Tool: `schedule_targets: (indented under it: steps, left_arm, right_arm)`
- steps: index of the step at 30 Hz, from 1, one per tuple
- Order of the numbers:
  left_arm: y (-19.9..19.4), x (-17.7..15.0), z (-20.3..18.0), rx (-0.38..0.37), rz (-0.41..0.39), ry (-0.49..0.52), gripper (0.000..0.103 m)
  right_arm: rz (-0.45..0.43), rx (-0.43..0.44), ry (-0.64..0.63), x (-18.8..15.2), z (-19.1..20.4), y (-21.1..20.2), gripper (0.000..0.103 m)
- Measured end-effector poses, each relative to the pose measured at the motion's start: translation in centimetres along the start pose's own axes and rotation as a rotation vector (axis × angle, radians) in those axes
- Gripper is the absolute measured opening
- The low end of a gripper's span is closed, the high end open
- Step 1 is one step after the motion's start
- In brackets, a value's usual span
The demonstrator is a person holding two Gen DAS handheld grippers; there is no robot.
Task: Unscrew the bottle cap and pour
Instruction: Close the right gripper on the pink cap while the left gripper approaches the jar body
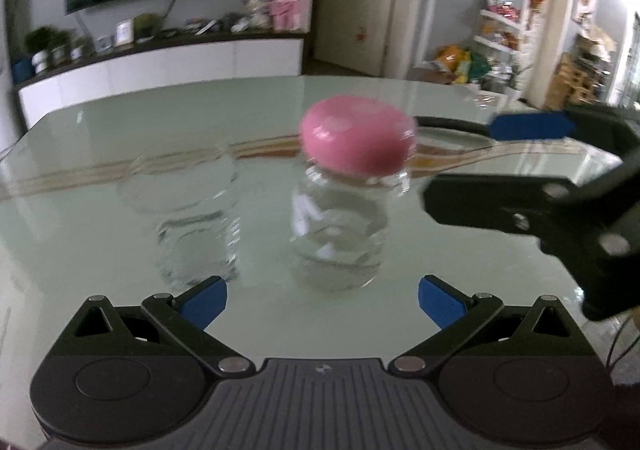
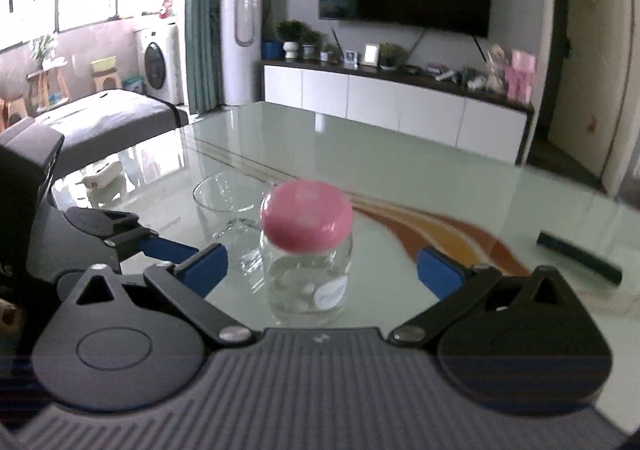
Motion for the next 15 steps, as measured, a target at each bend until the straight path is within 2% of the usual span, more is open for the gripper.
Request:
schedule_targets:
  steps: [6,10,15]
  left_arm:
    - [0.8,0.5,-1.3,-0.073,-0.067,0.051,0.103]
    - [1.7,1.0,-1.7,-0.092,-0.091,0.07,0.103]
    - [2.9,1.5,-2.0,-0.111,-0.12,0.075,0.103]
  right_arm:
    - [-0.015,0.068,-0.037,0.7,-0.6,1.1,0.09]
    - [-0.011,0.097,-0.053,0.7,-0.9,2.0,0.084]
    - [-0.015,0.116,-0.073,1.2,-0.4,2.1,0.082]
Point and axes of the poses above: each gripper's, at about its wrist camera, not at the fingertips, and y roughly the way its jaws point, z to its left, x to its top, the point moved 5 cm from there along y, roughly the way its jaws point, and after that the axes turned 13 degrees about -y, right-handed, at the moved point
